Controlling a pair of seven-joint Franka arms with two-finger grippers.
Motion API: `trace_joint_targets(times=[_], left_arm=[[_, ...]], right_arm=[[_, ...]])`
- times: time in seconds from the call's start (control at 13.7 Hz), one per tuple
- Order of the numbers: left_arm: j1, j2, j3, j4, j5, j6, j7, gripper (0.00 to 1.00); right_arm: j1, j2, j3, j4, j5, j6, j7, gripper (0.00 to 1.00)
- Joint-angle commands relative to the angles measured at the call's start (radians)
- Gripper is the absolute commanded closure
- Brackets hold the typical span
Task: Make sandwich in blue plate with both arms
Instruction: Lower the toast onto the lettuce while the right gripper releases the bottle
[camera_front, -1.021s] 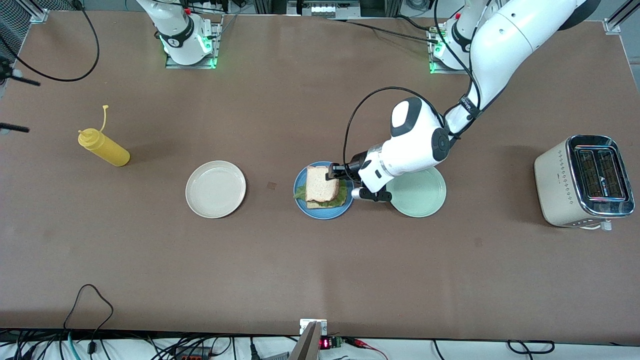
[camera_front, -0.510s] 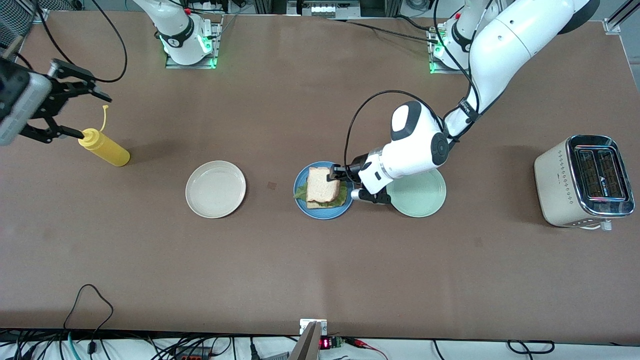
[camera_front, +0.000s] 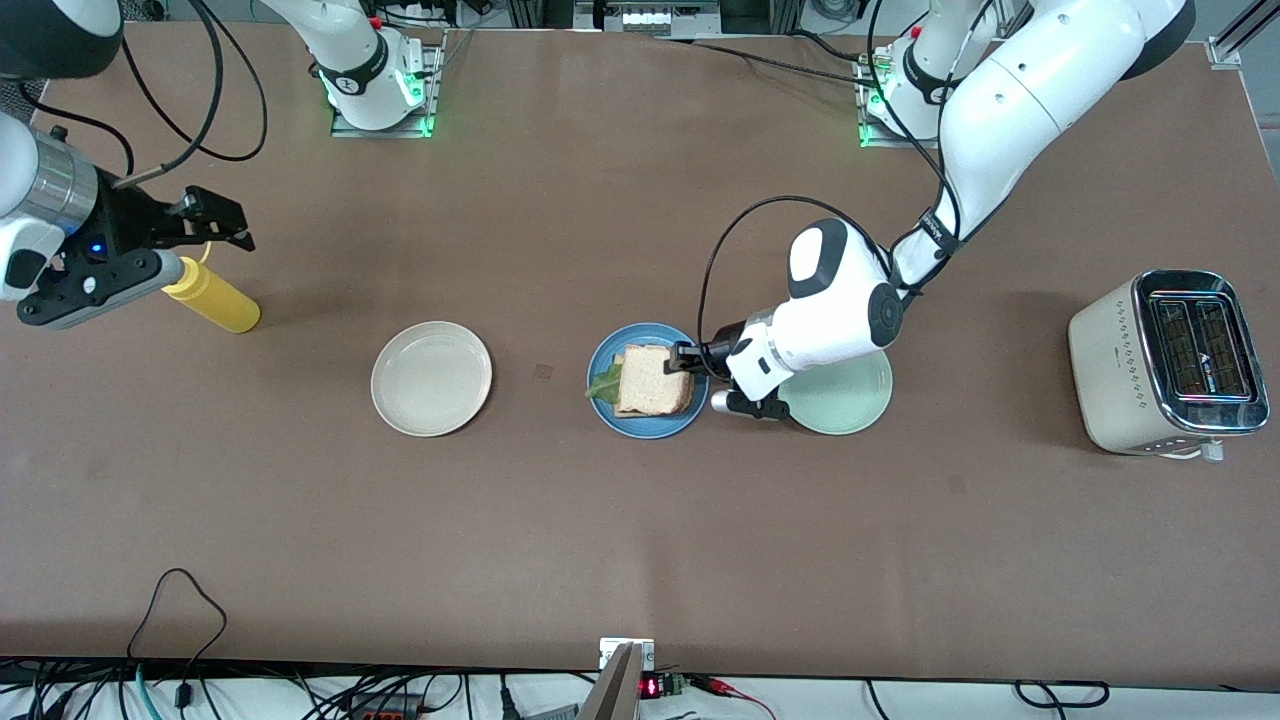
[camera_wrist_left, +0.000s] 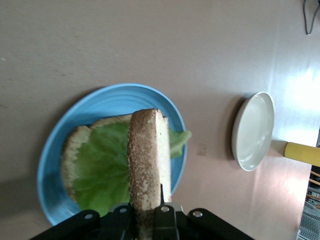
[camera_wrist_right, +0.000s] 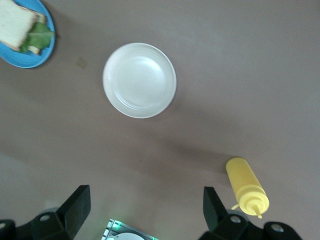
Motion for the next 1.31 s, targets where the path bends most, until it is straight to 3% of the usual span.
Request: trace_joint_targets(times=[0.0, 0.15, 0.29, 0.36, 0.44, 0.51, 0.58, 0.95, 1.24], left_arm=[[-0.008, 0.040, 0.013, 0.025, -0.023, 0.003, 0.064, 0.90], [-0.008, 0.057, 0.028, 0.025, -0.022, 0.003, 0.070, 0.86], [-0.008, 0.071, 0.034, 0.025, -0.025, 0.003, 0.069, 0.69], [-0.007, 0.075, 0.040, 0.025, -0.026, 0.003, 0.069, 0.49], [-0.007, 0.075, 0.048, 0.025, -0.031, 0.003, 0.069, 0.36], [-0.004, 0.074, 0.051, 0.025, -0.026, 0.003, 0.070, 0.13], [-0.002, 0.072, 0.051, 0.023, -0.022, 0.003, 0.072, 0.00], [0.007, 0.061, 0.053, 0.008, -0.022, -0.002, 0.069, 0.00], [0.021, -0.010, 0.056, -0.013, -0.022, -0.046, 0.055, 0.00]], right_arm=[[0.023, -0.039, -0.040, -0.078, -0.031, 0.026, 0.073, 0.00], [0.021, -0.040, -0.042, -0.081, -0.033, 0.055, 0.106, 0.00], [0.009, -0.034, -0.045, -0.081, -0.055, 0.072, 0.110, 0.00], [0.012, -0.031, -0.050, -0.081, -0.089, 0.091, 0.109, 0.00], [0.018, -0.031, -0.050, -0.073, -0.111, 0.096, 0.109, 0.00], [0.027, -0.021, -0.050, -0.069, -0.112, 0.083, 0.109, 0.00], [0.024, -0.021, -0.050, -0.064, -0.115, 0.084, 0.109, 0.00], [0.016, -0.025, -0.070, -0.062, -0.120, 0.085, 0.115, 0.00], [0.015, -0.025, -0.070, -0.064, -0.106, 0.090, 0.174, 0.00]])
